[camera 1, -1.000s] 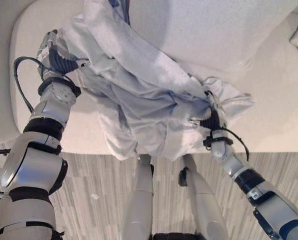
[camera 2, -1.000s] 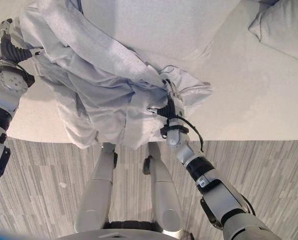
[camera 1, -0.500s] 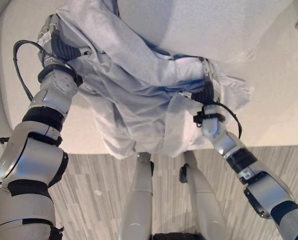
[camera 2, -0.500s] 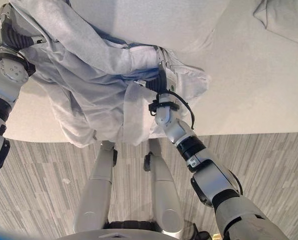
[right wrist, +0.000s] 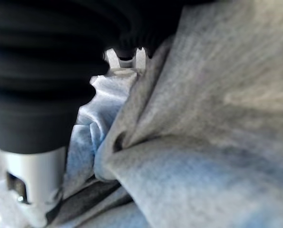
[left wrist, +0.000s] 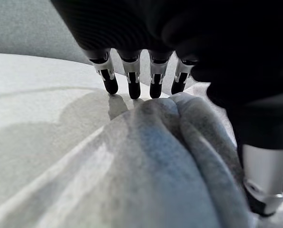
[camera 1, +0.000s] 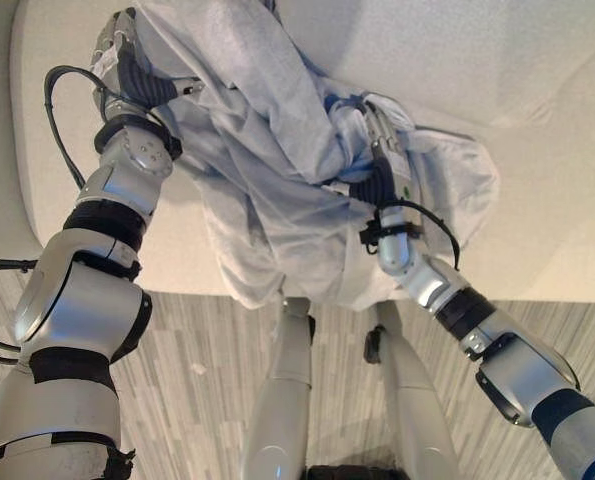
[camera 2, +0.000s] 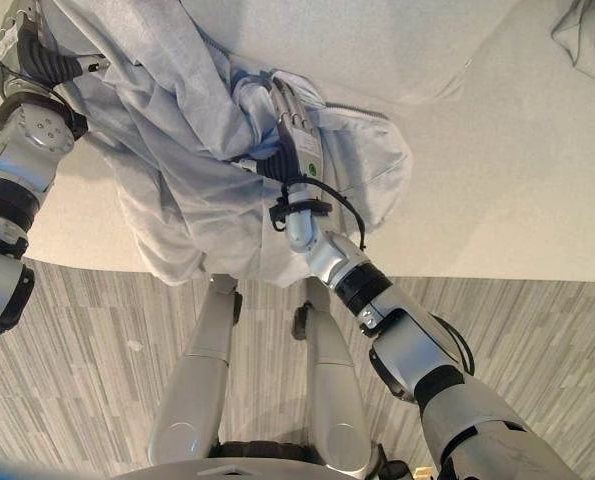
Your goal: Hang the clothes on the sofa on the clothes rack.
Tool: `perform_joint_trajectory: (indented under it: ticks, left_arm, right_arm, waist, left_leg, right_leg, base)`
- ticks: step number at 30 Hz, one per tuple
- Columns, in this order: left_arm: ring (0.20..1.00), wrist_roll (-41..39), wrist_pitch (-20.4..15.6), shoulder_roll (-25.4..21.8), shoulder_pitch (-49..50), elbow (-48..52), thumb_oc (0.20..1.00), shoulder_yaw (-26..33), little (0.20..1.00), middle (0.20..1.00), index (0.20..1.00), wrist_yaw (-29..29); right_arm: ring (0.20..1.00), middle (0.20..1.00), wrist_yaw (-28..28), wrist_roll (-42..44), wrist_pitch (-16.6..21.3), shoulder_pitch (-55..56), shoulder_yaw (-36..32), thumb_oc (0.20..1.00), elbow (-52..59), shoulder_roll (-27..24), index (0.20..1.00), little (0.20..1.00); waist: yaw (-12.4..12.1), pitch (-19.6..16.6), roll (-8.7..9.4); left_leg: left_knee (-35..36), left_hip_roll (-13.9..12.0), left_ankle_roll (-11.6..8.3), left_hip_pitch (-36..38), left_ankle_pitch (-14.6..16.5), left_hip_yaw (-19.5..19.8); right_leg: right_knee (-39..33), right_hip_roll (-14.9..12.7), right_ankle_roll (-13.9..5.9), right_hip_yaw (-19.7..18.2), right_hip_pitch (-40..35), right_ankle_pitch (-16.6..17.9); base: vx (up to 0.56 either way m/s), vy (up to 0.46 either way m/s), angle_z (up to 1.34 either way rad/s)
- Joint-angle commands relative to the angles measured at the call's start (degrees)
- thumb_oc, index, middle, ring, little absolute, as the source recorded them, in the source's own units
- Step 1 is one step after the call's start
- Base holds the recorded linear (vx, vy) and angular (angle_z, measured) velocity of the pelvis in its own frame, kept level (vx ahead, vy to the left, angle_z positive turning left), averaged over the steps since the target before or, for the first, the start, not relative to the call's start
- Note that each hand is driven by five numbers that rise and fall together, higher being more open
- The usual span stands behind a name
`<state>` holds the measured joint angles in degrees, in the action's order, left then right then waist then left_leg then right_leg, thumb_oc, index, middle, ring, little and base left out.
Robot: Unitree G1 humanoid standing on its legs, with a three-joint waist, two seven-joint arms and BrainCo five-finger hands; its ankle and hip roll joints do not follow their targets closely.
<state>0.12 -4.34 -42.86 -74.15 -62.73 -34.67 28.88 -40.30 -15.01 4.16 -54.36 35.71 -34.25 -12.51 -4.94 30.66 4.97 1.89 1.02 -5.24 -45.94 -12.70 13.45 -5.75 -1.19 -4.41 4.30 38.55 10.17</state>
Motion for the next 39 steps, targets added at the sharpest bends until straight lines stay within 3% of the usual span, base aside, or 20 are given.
perform_joint_trajectory:
  ticks: [1,19,25,28,33,34,35,38,39]
  left_arm:
    - [0.200,-2.3,-0.2,0.6,-1.7,-1.7,0.200,0.4,0.200,0.200,0.200,1.5]
    - [0.200,-8.5,-2.3,-0.8,0.3,6.9,0.200,4.9,0.200,0.200,0.200,3.0]
    - [0.200,-7.3,-4.0,-2.3,7.0,19.0,0.200,11.6,0.200,0.200,0.200,7.4]
    - [0.200,-5.7,-4.5,-2.9,12.1,25.4,0.200,15.8,0.200,0.200,0.200,8.9]
    - [0.200,-1.7,-5.7,-6.0,24.2,39.3,0.200,25.9,0.200,0.200,0.200,9.4]
    - [0.200,-1.7,-5.6,-6.0,24.5,39.5,0.200,26.2,0.200,0.200,0.200,9.4]
    - [0.200,-1.6,-6.0,-7.0,25.9,41.2,0.200,27.1,0.200,0.200,0.200,8.4]
    - [0.200,-1.0,-5.8,-8.3,27.8,42.1,0.200,28.3,0.200,0.200,0.200,7.3]
    - [0.200,-1.0,-5.9,-9.2,28.7,43.0,0.200,28.9,0.200,0.200,0.200,6.1]
  right_arm:
    - [0.200,0.200,1.8,1.7,-0.2,3.8,-0.1,0.200,-1.8,2.8,0.200,0.200]
    - [0.200,0.200,1.0,9.0,2.3,4.4,-6.3,0.200,7.9,0.9,0.200,0.200]
    - [0.200,0.200,0.8,9.5,3.7,3.5,-7.9,0.200,11.2,0.7,0.200,0.200]
    - [0.200,0.200,1.0,7.1,3.1,3.0,-8.6,0.200,13.1,-0.9,0.200,0.200]
    - [0.200,0.200,5.9,2.6,2.1,4.4,-11.6,0.200,19.0,-4.4,0.200,0.200]
    - [0.200,0.200,6.0,2.6,2.1,4.4,-11.5,0.200,19.1,-4.4,0.200,0.200]
    - [0.200,0.200,7.7,3.7,2.4,5.0,-12.6,0.200,20.3,-5.2,0.200,0.200]
    - [0.200,0.200,9.8,5.5,2.8,6.3,-14.2,0.200,21.6,-6.5,0.200,0.200]
    - [0.200,0.200,11.5,9.4,3.6,7.3,-15.2,0.200,22.5,-6.9,0.200,0.200]
  waist:
    - [0.3,-0.9,-1.69]
    - [0.6,-1.0,-2.91]
    - [-0.6,-3.9,-3.93]
    - [-1.2,-5.8,-4.34]
    - [-2.9,-15.5,-4.86]
    - [-2.7,-15.4,-4.89]
    - [-3.1,-18.5,-4.64]
    - [-2.8,-21.2,-4.73]
    - [-3.0,-23.8,-4.75]
  left_leg:
    - [-2.1,1.7,2.82,3.1,5.2,-0.8]
    - [-2.7,2.4,3.31,7.7,7.1,-2.1]
    - [-3.0,2.4,3.48,12.9,8.3,-2.6]
    - [-2.3,2.0,3.30,17.2,9.0,-2.9]
    - [2.2,0.8,2.36,29.8,9.5,-2.6]
    - [2.4,0.9,2.35,29.7,9.1,-2.5]
    - [2.6,0.4,2.02,31.3,9.2,-2.4]
    - [3.0,-0.3,1.59,33.4,9.3,-2.0]
    - [3.1,-0.7,1.23,34.7,9.4,-1.9]
  right_leg:
    - [0.7,-6.2,-7.52,-6.0,-0.3,2.7]
    - [0.7,-7.1,-7.39,-7.4,-4.7,2.1]
    - [0.8,-8.2,-7.21,-6.9,-9.7,1.4]
    - [0.9,-8.7,-6.95,-6.2,-13.1,0.7]
    - [1.2,-9.1,-6.32,-3.4,-24.2,-2.7]
    - [1.1,-9.1,-6.35,-3.4,-24.1,-2.4]
    - [1.2,-9.4,-6.25,-2.6,-26.0,-3.0]
    - [1.2,-9.3,-6.17,-1.3,-28.3,-3.9]
    - [1.2,-9.0,-5.96,-0.6,-30.1,-4.5]
  base:
    - [0.01,0.037,0.01]
    - [0.00,0.000,0.00]
    - [0.01,-0.068,-0.03]
    - [0.07,-0.094,0.01]
    - [0.18,-0.184,0.20]
    - [0.23,-0.188,0.52]
    - [0.13,-0.141,0.36]
    - [0.12,-0.149,0.25]
    - [0.09,-0.125,0.27]
